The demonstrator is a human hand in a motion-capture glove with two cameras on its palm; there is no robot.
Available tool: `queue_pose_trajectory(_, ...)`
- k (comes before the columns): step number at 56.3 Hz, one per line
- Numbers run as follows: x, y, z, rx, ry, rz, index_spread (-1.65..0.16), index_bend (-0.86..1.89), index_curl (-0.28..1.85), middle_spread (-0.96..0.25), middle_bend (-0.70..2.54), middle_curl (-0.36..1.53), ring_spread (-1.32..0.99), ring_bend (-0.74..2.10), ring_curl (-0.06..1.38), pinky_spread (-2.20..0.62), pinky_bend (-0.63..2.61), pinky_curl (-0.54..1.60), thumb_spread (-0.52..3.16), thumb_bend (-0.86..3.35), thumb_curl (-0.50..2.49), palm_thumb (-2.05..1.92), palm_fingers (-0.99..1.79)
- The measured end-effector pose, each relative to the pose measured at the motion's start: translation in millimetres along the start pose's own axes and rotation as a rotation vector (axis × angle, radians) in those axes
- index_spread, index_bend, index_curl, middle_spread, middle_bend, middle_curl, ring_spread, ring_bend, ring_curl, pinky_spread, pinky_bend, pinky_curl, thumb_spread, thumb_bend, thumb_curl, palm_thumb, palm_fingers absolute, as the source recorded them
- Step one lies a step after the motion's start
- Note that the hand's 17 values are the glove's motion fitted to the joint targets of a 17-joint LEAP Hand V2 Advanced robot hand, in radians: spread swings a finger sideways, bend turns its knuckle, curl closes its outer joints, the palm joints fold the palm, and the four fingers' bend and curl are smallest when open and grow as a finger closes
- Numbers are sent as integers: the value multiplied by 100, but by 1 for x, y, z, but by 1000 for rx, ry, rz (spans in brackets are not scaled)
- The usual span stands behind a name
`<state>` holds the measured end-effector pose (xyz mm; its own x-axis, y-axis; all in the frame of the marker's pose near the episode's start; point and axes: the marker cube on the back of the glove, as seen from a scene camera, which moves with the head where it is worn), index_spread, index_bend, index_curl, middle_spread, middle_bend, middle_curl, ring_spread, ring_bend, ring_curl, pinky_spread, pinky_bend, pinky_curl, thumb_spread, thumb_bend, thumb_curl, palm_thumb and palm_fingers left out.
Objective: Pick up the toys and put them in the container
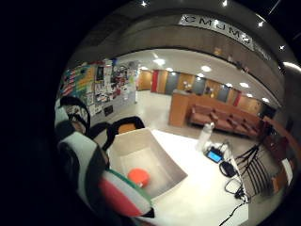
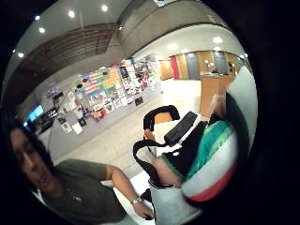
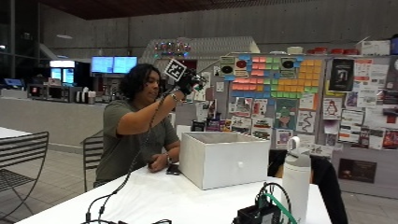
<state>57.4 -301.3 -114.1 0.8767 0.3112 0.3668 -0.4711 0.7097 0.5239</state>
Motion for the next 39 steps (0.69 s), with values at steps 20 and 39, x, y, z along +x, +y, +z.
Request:
queue_pose_trajectory(20,33,27,51,-391,41,-69,-27,74,96,-25,118,76,-30,134,54,-38,86,56,121,-13,61,-10,98)
queue_pose_trajectory(39,52,58,46,-546,-37,-162,-43,50,73,-22,63,52,-31,95,35,-8,82,47,76,-16,36,-22,16)
